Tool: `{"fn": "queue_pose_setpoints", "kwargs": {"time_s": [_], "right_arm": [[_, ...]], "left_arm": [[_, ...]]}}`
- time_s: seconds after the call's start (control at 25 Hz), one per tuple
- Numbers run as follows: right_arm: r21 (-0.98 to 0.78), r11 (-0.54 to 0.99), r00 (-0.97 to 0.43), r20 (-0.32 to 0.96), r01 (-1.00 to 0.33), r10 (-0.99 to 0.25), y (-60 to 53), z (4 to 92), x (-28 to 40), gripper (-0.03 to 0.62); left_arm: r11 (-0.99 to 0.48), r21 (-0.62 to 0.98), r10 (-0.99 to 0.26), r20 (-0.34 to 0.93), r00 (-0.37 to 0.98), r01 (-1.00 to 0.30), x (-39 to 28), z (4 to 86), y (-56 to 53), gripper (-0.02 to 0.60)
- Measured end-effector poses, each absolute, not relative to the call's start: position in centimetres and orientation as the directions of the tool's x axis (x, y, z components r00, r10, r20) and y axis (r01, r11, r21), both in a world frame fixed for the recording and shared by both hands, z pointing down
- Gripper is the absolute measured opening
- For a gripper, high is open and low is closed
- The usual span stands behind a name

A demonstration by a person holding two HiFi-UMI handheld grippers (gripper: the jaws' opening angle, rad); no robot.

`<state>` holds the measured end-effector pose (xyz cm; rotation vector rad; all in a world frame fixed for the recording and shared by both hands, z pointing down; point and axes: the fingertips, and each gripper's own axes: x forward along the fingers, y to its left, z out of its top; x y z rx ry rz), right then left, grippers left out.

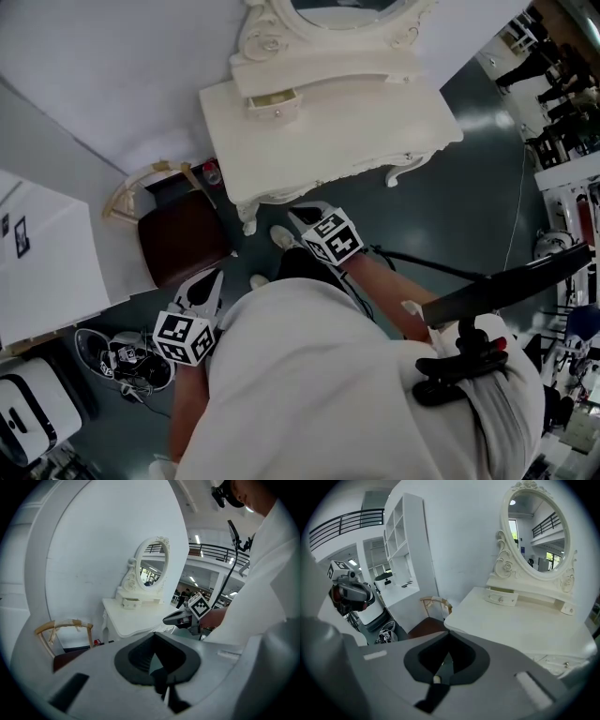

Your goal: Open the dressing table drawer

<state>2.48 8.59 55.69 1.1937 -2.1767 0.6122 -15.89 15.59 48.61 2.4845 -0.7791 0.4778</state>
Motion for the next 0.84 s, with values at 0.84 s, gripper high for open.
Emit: {"fn": "queue_pose_setpoints", "kwargs": {"time_s": [0.84], "right_arm": [[-0.104,0.500,-0.438,0.655,-0.860,-0.616,15.8,53.6,5.9,0.000]], "left_arm": [[-0.763,0.364,-0.338,0.479,0.810,-0.533,-10.4,49.5,19.9,0.003]]}}
